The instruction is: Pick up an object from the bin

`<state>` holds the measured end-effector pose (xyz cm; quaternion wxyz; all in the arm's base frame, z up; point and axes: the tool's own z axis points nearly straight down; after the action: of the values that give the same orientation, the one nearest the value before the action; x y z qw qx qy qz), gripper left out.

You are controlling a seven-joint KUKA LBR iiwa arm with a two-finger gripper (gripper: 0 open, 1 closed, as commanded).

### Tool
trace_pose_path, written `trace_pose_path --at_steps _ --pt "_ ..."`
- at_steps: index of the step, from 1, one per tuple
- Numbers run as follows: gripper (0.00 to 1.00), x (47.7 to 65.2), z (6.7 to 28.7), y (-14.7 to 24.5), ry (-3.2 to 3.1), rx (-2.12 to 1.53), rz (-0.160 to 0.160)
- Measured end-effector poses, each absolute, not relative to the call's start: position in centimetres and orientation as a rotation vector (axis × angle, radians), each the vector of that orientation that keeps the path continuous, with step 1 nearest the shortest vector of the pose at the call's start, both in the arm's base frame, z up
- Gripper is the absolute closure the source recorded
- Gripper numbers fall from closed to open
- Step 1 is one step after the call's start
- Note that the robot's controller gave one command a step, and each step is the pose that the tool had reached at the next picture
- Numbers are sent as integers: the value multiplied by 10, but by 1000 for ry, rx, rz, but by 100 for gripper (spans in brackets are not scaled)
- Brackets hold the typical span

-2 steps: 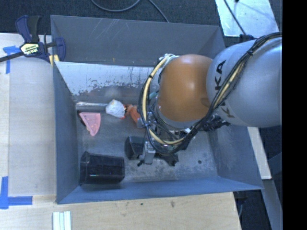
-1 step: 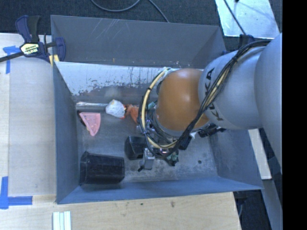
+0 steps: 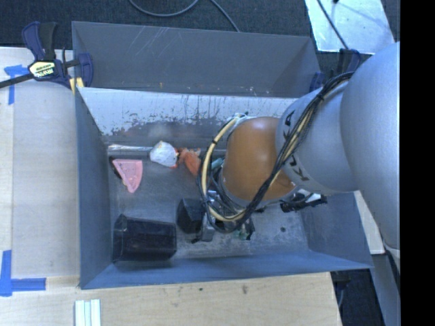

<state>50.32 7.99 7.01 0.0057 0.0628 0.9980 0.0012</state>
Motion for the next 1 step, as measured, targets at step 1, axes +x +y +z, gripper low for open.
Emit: trace_pose_path --at_steps 1 --pt "100 503 70 80 3124 197 4"
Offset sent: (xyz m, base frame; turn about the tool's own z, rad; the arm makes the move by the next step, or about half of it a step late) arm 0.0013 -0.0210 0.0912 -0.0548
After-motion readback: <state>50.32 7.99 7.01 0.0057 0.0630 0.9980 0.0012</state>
